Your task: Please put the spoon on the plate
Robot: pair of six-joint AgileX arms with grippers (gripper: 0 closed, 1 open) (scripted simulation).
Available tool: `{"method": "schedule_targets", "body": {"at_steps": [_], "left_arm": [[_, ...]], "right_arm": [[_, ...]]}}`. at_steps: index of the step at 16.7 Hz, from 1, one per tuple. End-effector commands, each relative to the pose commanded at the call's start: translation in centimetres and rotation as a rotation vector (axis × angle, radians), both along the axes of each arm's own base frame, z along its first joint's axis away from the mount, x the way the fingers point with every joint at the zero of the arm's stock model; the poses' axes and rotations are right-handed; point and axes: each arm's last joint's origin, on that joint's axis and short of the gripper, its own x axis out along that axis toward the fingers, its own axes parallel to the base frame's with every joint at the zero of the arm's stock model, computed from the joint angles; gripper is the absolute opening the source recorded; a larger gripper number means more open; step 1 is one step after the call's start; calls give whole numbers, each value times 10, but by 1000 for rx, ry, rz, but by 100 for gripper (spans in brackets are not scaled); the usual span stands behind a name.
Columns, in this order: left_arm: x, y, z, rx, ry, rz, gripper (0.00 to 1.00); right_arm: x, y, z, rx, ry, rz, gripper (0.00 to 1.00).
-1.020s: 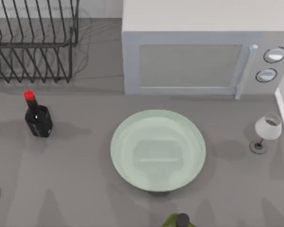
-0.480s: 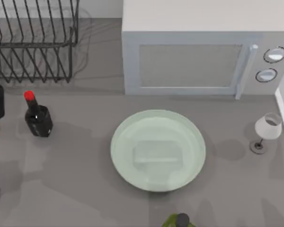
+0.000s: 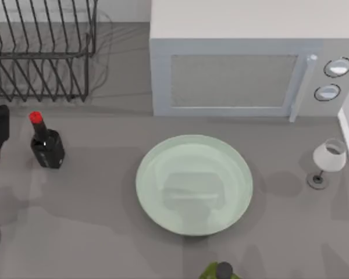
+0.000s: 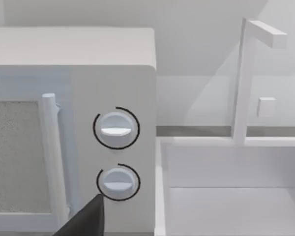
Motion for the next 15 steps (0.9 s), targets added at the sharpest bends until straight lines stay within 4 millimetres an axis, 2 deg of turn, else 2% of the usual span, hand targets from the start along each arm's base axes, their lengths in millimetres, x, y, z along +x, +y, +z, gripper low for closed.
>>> {"method": "schedule_targets", "body": {"at_steps": [4,11,15], "left_arm": [[-1,-1,-4,1,-2,-2,100],[-12,1,-73,1,2,2,100],[-4,1,-97,1,4,2,100]], "right_arm": [[0,0,0,0,0,0,100],[0,0,0,0,0,0,100],[0,0,0,0,0,0,100]]}}
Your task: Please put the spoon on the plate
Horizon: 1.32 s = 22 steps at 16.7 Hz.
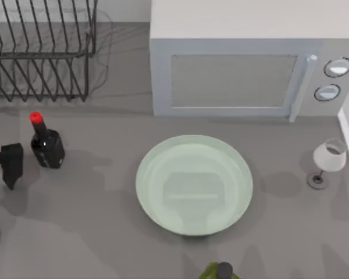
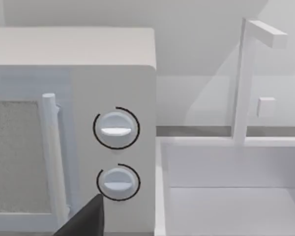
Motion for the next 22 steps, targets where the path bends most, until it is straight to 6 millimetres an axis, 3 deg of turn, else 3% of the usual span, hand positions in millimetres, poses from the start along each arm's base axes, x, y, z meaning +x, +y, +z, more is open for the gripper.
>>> {"method": "schedule_targets", "body": {"at_steps": [6,19,22], "left_arm": [[5,-1,-3,-1,-4,-2,100],[5,-1,-3,-1,-4,-2,2],[5,-1,-3,-1,-4,-2,0]], "right_arm": [[0,0,0,0,0,0,100],[0,0,0,0,0,0,100],[0,0,0,0,0,0,100]]}}
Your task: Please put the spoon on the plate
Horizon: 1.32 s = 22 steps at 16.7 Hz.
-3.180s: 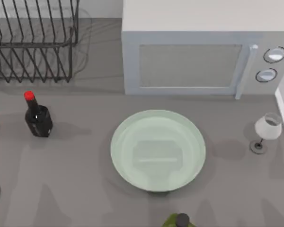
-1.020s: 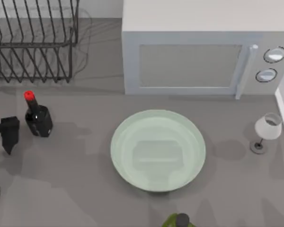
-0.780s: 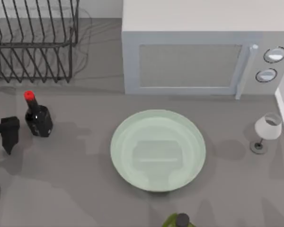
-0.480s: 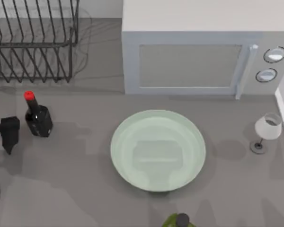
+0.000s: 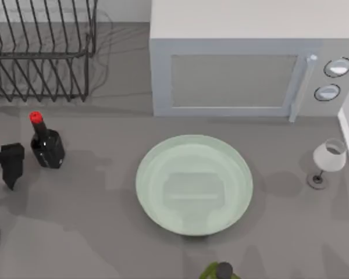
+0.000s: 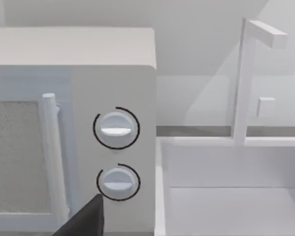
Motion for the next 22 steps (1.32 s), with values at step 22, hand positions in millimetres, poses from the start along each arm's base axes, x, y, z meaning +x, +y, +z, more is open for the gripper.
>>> {"method": "schedule_targets", "body": {"at_steps": [22], "left_arm": [[-9,-1,121,-1,6,-3,0]], "right_arm": [[0,0,0,0,0,0,100]]}}
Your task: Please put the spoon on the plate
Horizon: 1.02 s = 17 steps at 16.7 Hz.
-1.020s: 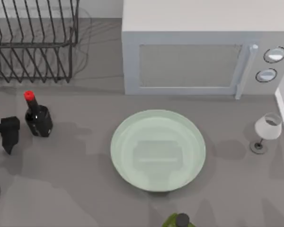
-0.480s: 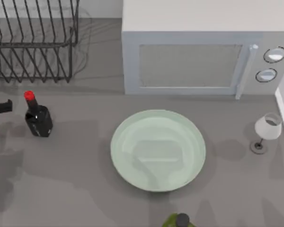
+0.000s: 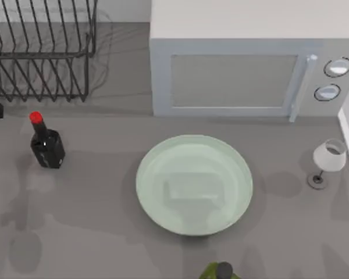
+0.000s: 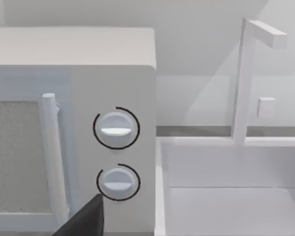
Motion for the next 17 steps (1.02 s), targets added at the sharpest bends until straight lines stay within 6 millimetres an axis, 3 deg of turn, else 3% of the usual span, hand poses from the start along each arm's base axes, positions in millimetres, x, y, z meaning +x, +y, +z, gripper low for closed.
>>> {"method": "schedule_targets", "body": {"at_steps": [5,9,13,15,17], "left_arm": [[1,-1,4,2,-18,-17,0],[11,-28,57,13,-206,-246,0],[21,-100,104,5,-367,-710,0],[23,-151,111,-7,-400,-990,0],[20,-206,104,-22,-388,-1258,0]], "right_arm": [[0,0,0,0,0,0,100],[0,0,0,0,0,0,100],[0,0,0,0,0,0,100],[0,0,0,0,0,0,100],[0,0,0,0,0,0,100]]}}
